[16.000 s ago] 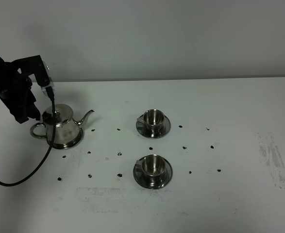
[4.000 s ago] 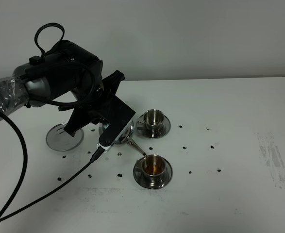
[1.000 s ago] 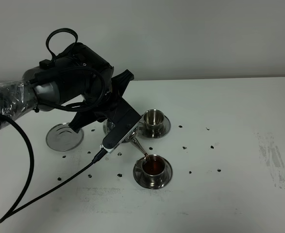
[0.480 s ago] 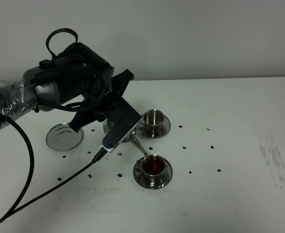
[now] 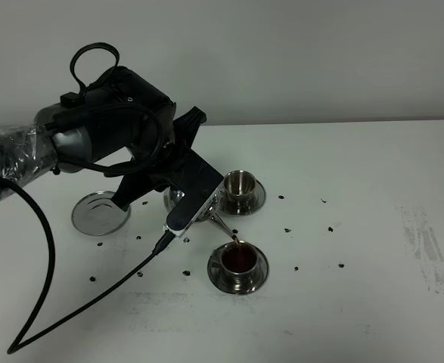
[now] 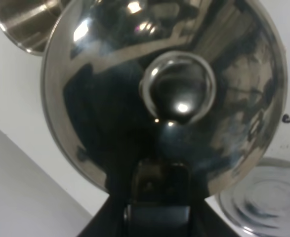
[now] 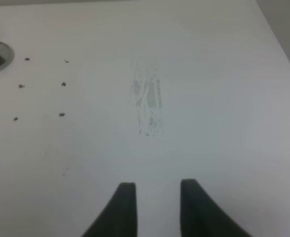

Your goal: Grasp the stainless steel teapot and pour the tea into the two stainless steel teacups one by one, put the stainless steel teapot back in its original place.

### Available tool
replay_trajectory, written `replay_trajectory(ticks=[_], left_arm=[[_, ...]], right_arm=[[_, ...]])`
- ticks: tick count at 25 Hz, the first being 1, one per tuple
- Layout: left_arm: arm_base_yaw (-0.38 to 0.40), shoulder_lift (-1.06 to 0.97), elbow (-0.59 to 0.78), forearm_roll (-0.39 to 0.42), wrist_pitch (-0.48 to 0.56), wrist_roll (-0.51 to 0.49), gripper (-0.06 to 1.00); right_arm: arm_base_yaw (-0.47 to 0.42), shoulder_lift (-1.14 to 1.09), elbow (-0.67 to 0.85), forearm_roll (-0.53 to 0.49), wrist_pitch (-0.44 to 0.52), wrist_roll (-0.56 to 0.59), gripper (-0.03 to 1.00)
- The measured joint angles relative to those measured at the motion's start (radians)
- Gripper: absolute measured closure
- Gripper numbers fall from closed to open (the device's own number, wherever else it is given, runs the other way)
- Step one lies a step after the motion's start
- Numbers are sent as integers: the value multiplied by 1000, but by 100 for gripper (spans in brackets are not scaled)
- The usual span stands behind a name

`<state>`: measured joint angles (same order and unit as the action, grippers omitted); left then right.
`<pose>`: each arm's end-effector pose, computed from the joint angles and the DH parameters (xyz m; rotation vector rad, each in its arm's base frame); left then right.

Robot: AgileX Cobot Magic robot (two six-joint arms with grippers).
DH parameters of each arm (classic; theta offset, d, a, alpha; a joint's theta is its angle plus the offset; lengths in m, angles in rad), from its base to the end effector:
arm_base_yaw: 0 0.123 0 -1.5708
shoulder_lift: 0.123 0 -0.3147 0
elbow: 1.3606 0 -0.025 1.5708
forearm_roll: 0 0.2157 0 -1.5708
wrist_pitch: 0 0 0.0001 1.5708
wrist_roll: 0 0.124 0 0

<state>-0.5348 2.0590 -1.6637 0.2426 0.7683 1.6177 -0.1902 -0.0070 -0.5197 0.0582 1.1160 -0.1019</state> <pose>0.4005 -0.2132 0.2323 2.5136 1.1478 0.6110 -0.0401 0.0143 0.2445 0.0859 2.0715 -0.1094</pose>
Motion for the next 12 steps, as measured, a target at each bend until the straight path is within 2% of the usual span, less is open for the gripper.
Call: replay_trajectory(ticks=[12], left_arm=[[21,0,0,-64,38,0,72]], right_arm=[[0,0,0,0,0,0,76]])
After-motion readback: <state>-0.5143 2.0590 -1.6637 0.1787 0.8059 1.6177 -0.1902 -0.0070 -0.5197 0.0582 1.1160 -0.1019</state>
